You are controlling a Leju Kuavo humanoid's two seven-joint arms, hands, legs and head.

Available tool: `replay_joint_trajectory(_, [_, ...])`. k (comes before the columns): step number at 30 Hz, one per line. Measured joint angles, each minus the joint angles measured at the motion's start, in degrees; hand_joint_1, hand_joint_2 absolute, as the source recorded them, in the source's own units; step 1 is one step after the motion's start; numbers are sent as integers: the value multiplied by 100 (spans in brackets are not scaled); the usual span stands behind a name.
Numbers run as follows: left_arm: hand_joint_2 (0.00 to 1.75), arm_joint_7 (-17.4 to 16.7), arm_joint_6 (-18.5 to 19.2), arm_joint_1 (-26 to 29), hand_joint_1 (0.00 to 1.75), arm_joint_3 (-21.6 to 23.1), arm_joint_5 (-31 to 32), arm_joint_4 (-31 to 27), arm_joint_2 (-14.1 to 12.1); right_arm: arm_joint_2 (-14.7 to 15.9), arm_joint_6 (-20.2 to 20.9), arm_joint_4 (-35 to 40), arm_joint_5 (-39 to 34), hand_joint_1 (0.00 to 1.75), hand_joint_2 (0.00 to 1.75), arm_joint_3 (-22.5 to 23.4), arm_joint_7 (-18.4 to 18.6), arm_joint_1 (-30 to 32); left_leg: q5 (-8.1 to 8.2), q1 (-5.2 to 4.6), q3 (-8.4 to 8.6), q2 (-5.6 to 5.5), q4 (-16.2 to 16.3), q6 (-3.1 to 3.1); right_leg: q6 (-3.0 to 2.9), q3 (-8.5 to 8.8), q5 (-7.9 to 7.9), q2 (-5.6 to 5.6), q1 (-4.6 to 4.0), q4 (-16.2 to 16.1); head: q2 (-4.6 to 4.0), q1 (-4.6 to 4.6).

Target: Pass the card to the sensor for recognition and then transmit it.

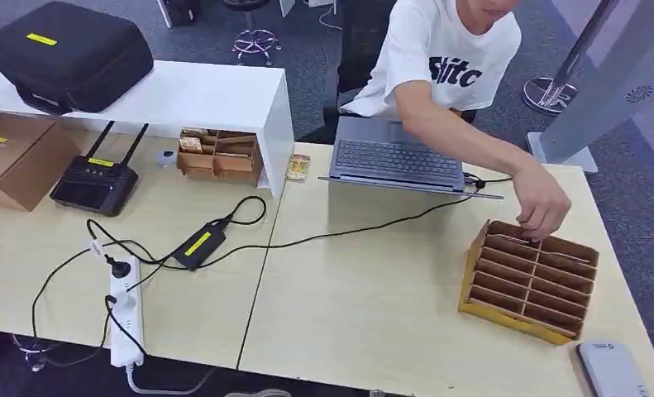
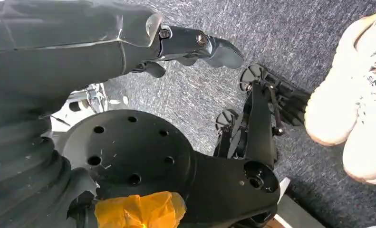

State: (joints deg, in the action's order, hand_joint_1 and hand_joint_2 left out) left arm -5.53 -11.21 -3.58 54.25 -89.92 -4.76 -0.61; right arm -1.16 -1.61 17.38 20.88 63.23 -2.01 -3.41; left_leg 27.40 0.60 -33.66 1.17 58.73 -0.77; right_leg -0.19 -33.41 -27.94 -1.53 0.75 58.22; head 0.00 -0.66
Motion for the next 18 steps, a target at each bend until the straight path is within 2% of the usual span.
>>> replay_joint_trajectory(3, [175,11,-50,0,0,-28,0,0,13,-39,-450,41,-370,0,0,222,-167,-58,0,0,2,0,0,0,0,0,0,0,0,1,0,2])
replay_joint_trajectory(4, [175,13,-63,0,0,-35,0,0,26,-46,-460,52,-370,0,0,298,-173,-69,0,0,2,-1,0,0,0,1,0,-1,0,2,0,0])
replay_joint_trajectory(6, [175,24,-61,1,0,-39,2,-2,35,-46,-116,52,-138,0,0,313,-59,-74,0,2,1,0,0,0,0,1,0,0,-2,2,0,2])
replay_joint_trajectory(8, [175,24,-5,2,0,-39,30,-2,33,-46,387,29,389,0,0,210,109,-44,0,2,1,0,0,0,0,0,0,0,-2,2,0,0])
replay_joint_trajectory(10, [175,-4,37,-1,0,-39,48,0,22,-46,428,7,845,0,0,-8,142,-22,0,1,2,0,0,-1,-1,0,0,0,-2,2,0,0])
replay_joint_trajectory(13, [175,-4,5,0,0,-39,11,0,22,-72,-30,9,678,0,0,-76,-85,-17,0,0,2,0,0,-1,-1,-1,-1,0,-1,3,0,-6])
replay_joint_trajectory(16, [175,39,-94,-1,0,-81,4,0,57,-74,-933,147,206,0,0,101,-260,-74,0,2,1,1,0,-1,-1,0,-1,0,-2,3,0,2])
replay_joint_trajectory(18, [175,61,-105,-1,0,-111,2,0,87,-68,-1037,212,26,0,0,289,-258,-115,0,1,1,1,0,-1,0,1,-1,0,-1,2,0,2])
